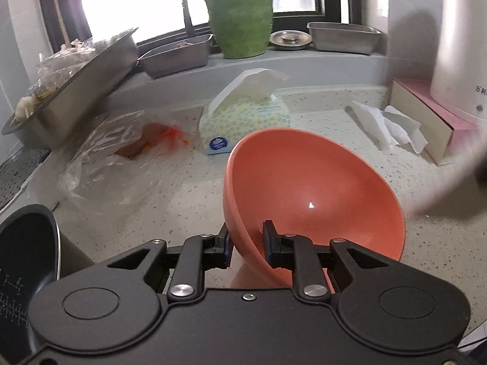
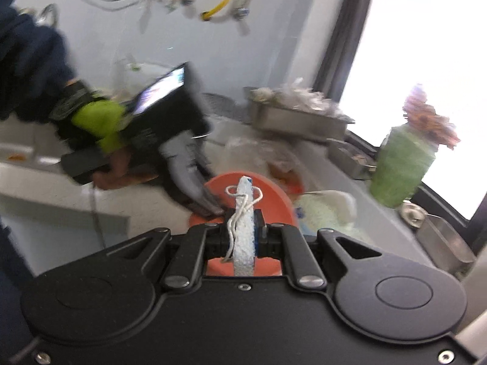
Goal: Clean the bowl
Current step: 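Lower the orange bowl onto the counter with the left gripper while the right gripper drops the sponge, then open the left gripper off the bowl foot and move the right gripper toward the white tissue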
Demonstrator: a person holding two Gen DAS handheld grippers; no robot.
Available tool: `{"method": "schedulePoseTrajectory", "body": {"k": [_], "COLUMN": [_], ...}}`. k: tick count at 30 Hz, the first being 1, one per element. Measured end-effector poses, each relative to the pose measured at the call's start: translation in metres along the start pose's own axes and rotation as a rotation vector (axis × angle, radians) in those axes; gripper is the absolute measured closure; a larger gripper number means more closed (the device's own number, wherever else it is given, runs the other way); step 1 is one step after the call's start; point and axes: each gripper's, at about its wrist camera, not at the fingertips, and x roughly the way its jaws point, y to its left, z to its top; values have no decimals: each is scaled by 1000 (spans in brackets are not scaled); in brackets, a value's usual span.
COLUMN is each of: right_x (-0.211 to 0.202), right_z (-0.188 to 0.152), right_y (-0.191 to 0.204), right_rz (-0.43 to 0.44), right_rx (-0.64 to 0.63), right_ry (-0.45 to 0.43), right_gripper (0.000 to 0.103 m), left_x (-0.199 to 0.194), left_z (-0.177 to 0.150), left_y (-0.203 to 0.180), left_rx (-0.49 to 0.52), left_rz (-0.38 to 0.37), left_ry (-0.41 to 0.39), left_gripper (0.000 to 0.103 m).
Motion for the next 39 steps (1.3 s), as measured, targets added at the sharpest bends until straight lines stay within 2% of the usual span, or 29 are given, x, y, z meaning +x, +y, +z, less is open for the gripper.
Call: {"method": "schedulePoseTrajectory", "body": {"k": [1,3,6,9,10,12,13,14,19,21,23,25,26,28,31,33,39], "right_x": [6,21,45,63,66,72,74,74,69,63,53,42,36,25,12,6,-10], "right_z": [-4,-14,-36,-57,-61,-70,-74,-76,-85,-85,-80,-73,-71,-70,-71,-70,-49], "right_y": [-7,-19,-28,-32,-30,-23,-19,-17,-6,-3,-2,-4,-5,-2,3,7,-18], "right_rz": [-34,-105,-181,-165,-161,-149,-141,-135,-86,-78,-76,-51,-38,-5,21,20,-18], "right_rx": [9,1,-108,-177,-205,-295,-334,-346,-403,-412,-392,-340,-319,-309,-311,-304,-94], "right_ry": [15,54,129,202,218,254,272,279,327,332,321,321,321,333,349,354,334], "right_gripper": [92,92,91,91,91,85,75,71,66,63,59,54,44,38,38,38,38], "left_x": [0,6,11,15,15,17,18,20,22,21,15,7,3,-2,-12,-23,-60], "left_z": [0,-4,-9,-15,-16,-22,-25,-28,-29,-29,-33,-34,-35,-36,-37,-38,-41], "left_y": [1,9,20,30,31,37,38,38,36,36,37,36,35,34,34,33,17], "left_rx": [-10,-112,-223,-335,-344,-417,-450,-479,-543,-564,-598,-597,-589,-579,-579,-557,-344], "left_rz": [-5,-44,-62,-77,-78,-89,-96,-100,-78,-70,-69,-63,-63,-78,-95,-79,-17], "left_ry": [3,31,52,66,67,77,80,81,72,69,22,-43,-78,-118,-165,-214,-328], "left_gripper": [83,82,82,82,82,82,81,81,79,74,52,41,39,37,34,33,32]}}
